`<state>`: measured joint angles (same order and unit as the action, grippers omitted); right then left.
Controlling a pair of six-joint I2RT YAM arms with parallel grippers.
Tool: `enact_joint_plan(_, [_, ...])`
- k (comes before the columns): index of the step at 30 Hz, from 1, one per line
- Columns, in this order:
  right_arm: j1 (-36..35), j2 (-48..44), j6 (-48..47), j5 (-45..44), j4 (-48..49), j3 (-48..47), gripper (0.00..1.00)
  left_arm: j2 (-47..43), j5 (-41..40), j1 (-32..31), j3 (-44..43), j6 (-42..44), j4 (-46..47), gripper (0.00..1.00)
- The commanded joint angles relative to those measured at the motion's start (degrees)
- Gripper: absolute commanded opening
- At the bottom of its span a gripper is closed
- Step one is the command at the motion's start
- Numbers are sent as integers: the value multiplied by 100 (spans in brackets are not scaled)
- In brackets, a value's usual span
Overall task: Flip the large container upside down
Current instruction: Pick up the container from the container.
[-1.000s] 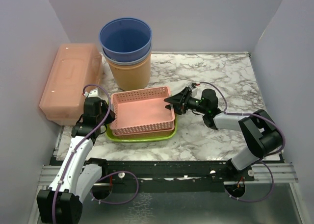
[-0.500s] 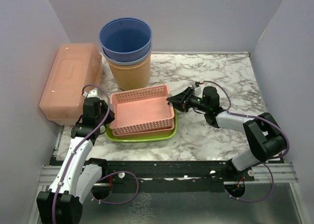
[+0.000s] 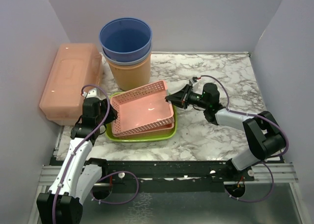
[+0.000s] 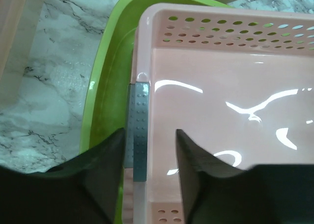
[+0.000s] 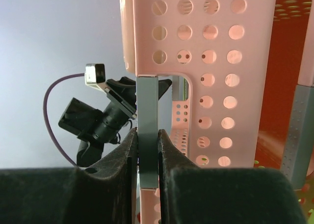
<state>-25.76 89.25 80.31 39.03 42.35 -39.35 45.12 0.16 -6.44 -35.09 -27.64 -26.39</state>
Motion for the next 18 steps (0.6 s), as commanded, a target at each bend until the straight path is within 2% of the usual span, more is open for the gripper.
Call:
enact_joint_plan(1, [7, -120, -345, 296, 116, -170, 1, -180, -19, 15, -51, -5, 98, 60])
enact_joint_plan(6, [9, -312, -466, 239, 164, -121, 1, -314, 138, 11, -69, 22, 118, 79])
enact_joint_plan(11, [5, -484, -456, 143, 313, -161, 0, -686, -115, 34, -55, 6, 117, 97])
enact_joint_plan(18, [9, -892, -685, -245, 319, -61, 0, -1169, -426, 94, -24, -59, 104, 99])
